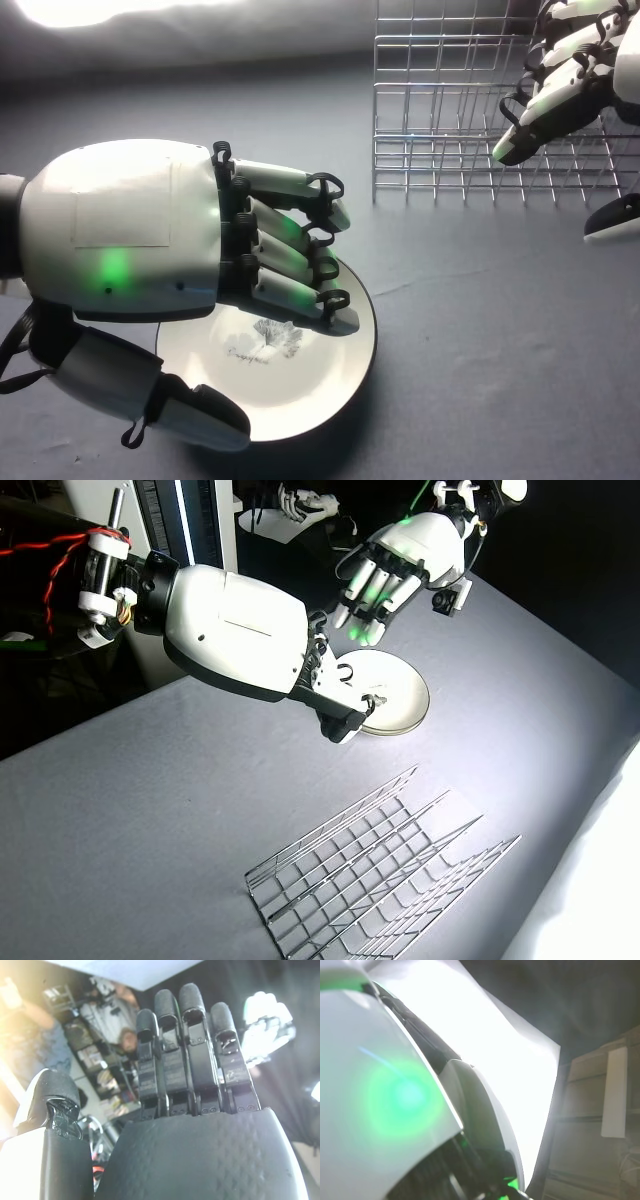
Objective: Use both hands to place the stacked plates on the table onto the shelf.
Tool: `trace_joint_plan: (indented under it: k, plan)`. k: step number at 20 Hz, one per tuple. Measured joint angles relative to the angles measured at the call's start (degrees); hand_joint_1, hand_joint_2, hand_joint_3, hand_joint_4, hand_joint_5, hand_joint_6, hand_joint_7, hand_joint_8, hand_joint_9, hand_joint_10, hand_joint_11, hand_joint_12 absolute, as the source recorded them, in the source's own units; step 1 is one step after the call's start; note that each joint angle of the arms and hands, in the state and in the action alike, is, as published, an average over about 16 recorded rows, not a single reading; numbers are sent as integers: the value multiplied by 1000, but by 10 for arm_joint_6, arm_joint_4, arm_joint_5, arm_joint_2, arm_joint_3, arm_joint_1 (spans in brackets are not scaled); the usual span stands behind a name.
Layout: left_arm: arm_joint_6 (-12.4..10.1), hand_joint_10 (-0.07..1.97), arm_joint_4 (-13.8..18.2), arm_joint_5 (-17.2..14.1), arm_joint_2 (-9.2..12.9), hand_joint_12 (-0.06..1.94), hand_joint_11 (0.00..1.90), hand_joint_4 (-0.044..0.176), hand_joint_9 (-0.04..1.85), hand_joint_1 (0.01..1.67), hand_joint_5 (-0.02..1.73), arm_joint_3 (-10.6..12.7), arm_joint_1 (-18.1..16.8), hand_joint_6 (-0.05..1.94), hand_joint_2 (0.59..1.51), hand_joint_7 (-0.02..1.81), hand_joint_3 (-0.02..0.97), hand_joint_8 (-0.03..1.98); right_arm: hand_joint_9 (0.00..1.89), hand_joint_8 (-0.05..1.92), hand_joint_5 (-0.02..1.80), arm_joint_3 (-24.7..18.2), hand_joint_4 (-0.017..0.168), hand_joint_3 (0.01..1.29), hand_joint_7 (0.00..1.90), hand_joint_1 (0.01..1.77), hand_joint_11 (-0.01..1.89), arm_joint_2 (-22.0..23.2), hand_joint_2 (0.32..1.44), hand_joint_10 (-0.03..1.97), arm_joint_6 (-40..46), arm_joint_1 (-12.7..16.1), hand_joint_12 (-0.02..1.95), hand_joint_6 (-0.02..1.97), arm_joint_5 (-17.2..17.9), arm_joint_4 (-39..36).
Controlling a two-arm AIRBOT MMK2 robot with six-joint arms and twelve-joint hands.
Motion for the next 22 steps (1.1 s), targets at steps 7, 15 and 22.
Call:
trace_joint_plan:
  k: [7,15,22]
  plan:
    - [-36,5,36,-1,0,156,55,3,151,46,140,6,-22,8,1098,160,53,3,194,31,227,2,4,37,267,219,39,-7,1180,155,-4,0,465,37,0,0]
    - [-88,-3,81,12,8,18,29,3,29,22,34,2,-44,4,1091,25,25,-3,108,-6,90,29,4,14,119,12,12,-24,1234,29,-48,-5,171,-2,45,-22]
    - [-120,-3,117,19,18,8,28,2,27,20,37,-3,-43,4,1084,26,20,-1,101,-5,86,60,5,14,110,11,16,-36,1222,27,-110,-18,155,-2,112,-34]
